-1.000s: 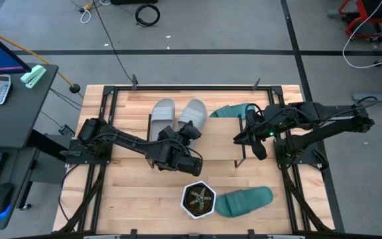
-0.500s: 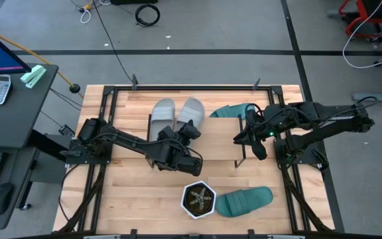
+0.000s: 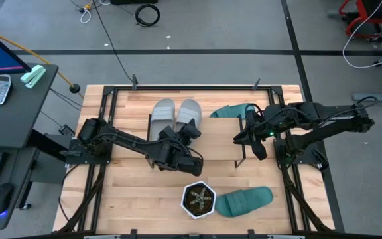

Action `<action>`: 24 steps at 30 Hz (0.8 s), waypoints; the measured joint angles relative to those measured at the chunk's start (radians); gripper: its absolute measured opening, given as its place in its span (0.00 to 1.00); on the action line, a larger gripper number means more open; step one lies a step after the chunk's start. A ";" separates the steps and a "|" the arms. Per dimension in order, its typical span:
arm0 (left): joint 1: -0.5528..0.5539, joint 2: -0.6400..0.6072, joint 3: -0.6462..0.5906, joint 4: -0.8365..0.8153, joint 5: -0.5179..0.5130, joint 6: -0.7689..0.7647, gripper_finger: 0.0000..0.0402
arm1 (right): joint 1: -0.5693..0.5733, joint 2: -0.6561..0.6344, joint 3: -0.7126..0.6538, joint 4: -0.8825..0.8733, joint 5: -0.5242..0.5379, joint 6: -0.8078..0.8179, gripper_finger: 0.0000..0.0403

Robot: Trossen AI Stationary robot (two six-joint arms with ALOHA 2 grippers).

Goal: Pick and place slides into the shelf
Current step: Put the gray slide on the shelf aligned with the other gray slide

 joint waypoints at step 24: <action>0.025 0.000 0.000 -0.007 0.067 0.004 0.51 | 0.000 0.000 0.000 0.000 -0.022 0.000 0.17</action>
